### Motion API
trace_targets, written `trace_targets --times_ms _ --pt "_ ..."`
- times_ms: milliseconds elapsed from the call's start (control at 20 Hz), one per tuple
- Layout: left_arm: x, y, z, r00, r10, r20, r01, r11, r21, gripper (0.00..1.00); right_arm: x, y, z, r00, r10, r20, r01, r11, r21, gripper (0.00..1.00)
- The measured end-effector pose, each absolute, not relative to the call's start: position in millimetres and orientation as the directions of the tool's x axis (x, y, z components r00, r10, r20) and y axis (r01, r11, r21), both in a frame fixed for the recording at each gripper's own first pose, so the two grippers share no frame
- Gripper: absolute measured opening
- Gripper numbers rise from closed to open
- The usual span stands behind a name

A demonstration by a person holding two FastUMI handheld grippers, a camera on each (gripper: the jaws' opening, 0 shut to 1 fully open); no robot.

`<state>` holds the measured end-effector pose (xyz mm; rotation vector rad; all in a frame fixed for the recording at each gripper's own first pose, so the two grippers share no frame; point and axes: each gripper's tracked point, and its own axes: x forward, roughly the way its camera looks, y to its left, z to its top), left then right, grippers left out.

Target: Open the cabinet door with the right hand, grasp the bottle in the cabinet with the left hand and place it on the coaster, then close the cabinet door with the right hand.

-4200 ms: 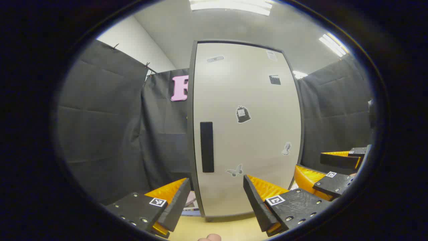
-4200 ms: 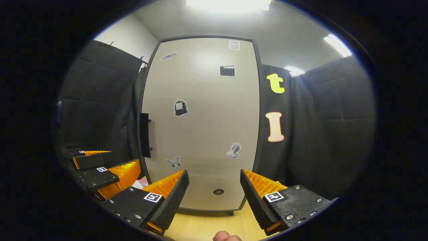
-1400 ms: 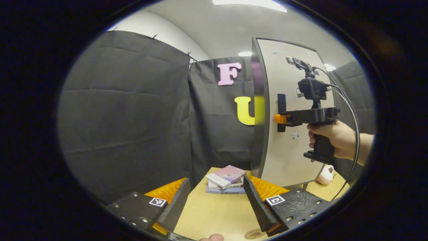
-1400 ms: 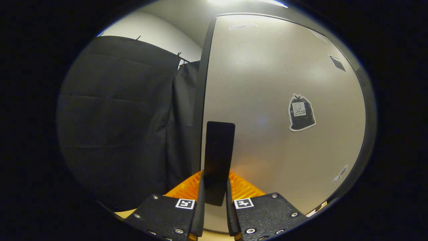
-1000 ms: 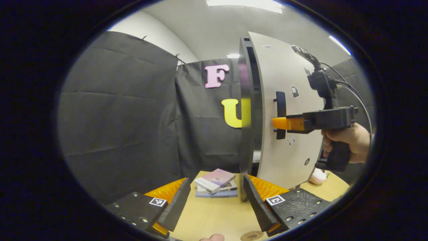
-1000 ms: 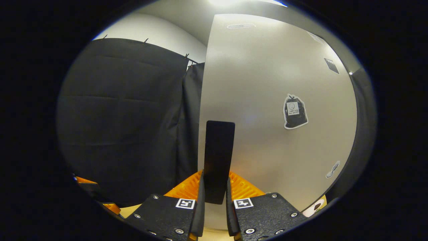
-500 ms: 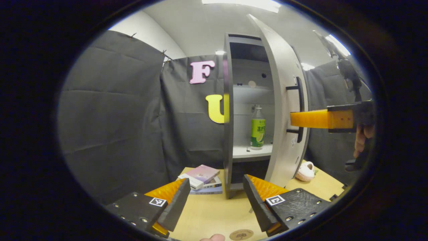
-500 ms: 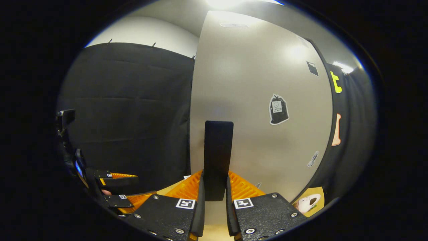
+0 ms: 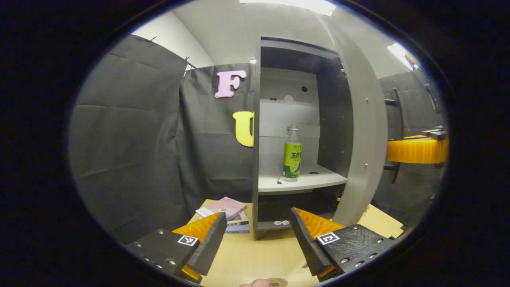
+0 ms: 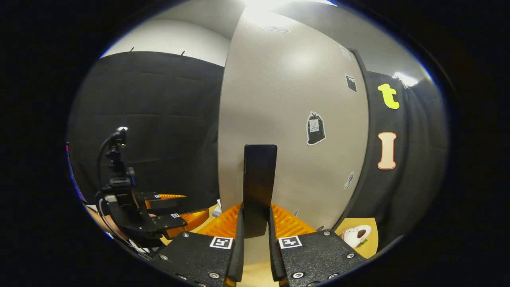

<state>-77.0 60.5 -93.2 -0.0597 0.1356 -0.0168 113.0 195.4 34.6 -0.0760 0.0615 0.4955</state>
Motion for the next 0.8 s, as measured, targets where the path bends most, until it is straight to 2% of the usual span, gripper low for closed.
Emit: trace_targets --times_ms 150,200,250,500,550,600,650,800 --pt "-63.8 43.7 -92.5 0.989 -0.044 -0.143 0.034 0.997 -0.072 0.92 105.4 185.0 36.4 0.88 0.468 -0.08 -0.474 0.879 -0.063 0.28" --pt "-59.4 38.8 -95.0 0.987 -0.046 -0.156 0.036 0.997 -0.064 0.87 103.5 182.8 36.1 0.882 0.464 -0.086 -0.469 0.881 -0.064 0.28" --pt "-56.1 32.0 -97.6 0.986 -0.049 -0.162 0.039 0.997 -0.061 0.92 103.1 180.1 36.0 0.884 0.458 -0.093 -0.464 0.883 -0.07 0.28" --pt "-27.7 6.8 -101.0 0.984 -0.059 -0.171 0.05 0.997 -0.055 0.92 102.9 165.7 33.4 0.91 0.4 -0.11 -0.409 0.909 -0.083 0.28" --pt "-21.0 0.1 -98.4 0.984 -0.061 -0.165 0.054 0.997 -0.048 0.96 102.5 162.7 33.2 0.916 0.386 -0.11 -0.396 0.915 -0.084 0.29" --pt "-14.0 -6.7 -94.5 0.986 -0.06 -0.158 0.054 0.998 -0.038 0.92 103.7 160.2 33.0 0.922 0.37 -0.109 -0.38 0.921 -0.09 0.29" --pt "-5.9 -12.3 -90.6 0.987 -0.059 -0.151 0.055 0.998 -0.028 0.96 104.5 155.7 33.6 0.929 0.354 -0.108 -0.364 0.926 -0.102 0.28" --pt "22.5 -21.3 -76.1 0.992 -0.053 -0.112 0.052 0.999 -0.012 0.96 106.8 133.9 33.6 0.952 0.286 -0.107 -0.3 0.941 -0.156 0.29"
